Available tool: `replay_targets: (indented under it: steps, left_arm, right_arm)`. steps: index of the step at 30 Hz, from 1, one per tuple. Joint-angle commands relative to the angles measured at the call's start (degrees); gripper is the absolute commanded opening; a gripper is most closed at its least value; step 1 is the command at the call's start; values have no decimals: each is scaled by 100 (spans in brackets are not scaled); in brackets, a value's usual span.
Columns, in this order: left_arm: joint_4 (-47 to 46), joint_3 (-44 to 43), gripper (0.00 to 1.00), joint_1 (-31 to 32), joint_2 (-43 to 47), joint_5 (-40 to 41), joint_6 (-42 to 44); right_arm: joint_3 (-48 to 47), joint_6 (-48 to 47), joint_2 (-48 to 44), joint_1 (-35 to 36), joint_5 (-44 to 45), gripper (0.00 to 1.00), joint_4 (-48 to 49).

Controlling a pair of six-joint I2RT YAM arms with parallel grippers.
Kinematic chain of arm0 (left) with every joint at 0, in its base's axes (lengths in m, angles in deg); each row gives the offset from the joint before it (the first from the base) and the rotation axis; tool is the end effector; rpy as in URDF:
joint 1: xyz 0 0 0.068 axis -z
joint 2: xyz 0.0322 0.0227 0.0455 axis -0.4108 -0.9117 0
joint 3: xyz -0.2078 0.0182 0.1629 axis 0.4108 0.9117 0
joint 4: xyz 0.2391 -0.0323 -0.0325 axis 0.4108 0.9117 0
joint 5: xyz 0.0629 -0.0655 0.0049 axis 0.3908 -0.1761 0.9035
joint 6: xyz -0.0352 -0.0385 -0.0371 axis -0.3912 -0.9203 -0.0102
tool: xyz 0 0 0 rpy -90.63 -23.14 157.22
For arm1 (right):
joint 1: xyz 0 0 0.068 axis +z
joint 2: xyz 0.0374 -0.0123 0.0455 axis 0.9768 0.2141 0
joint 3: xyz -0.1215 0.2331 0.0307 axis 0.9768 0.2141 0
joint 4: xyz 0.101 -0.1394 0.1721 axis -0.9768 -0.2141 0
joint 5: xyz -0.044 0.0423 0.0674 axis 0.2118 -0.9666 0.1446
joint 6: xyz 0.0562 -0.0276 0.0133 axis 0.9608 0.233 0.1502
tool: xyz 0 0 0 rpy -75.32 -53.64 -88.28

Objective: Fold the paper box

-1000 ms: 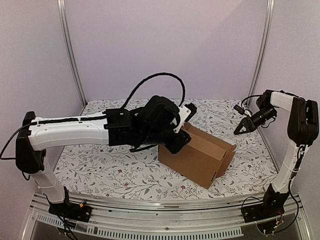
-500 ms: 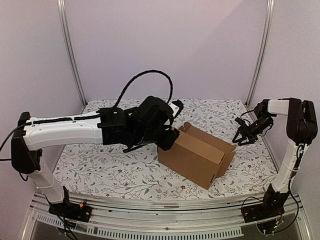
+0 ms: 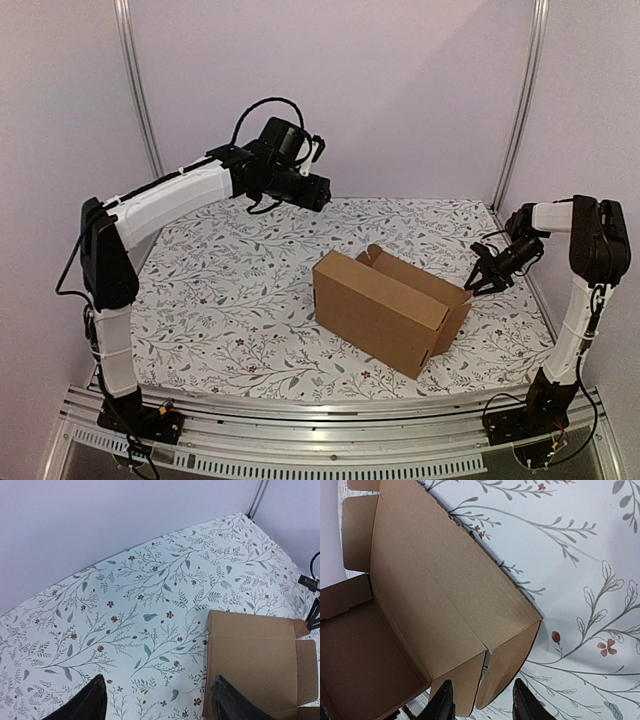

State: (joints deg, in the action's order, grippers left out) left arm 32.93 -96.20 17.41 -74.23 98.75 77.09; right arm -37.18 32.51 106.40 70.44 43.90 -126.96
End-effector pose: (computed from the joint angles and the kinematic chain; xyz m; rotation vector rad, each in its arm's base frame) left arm 0.3412 -0.2918 0.3309 0.4951 2.1557 -0.3176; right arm 0.3237 -0.0105 0.1494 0.0972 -2.9566 -1.0204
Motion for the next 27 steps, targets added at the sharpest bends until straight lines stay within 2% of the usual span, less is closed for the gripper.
replay_targets:
  steps: [1,6,13,15,22,27]
  left_arm:
    - [245,199,71,163,-125,-673,-183]
    - [-250,1004,71,227,380,-494,-343]
    - [-322,1910,70,227,1012,-64,-307]
    - [-422,2204,70,228,1247,28,-283]
    - [-740,2911,70,185,1981,633,-118]
    - [-1597,3575,71,184,2467,772,-219]
  right_arm:
    - [-196,335,283,-3,-145,38,-91]
    - [-229,459,383,57,53,36,-125]
    - [-666,676,460,212,-522,10,-25]
    - [-937,793,328,284,-636,6,92]
    - [-1904,1188,-74,675,-714,3,823]
    - [-2024,1336,-346,1250,-598,3,1651]
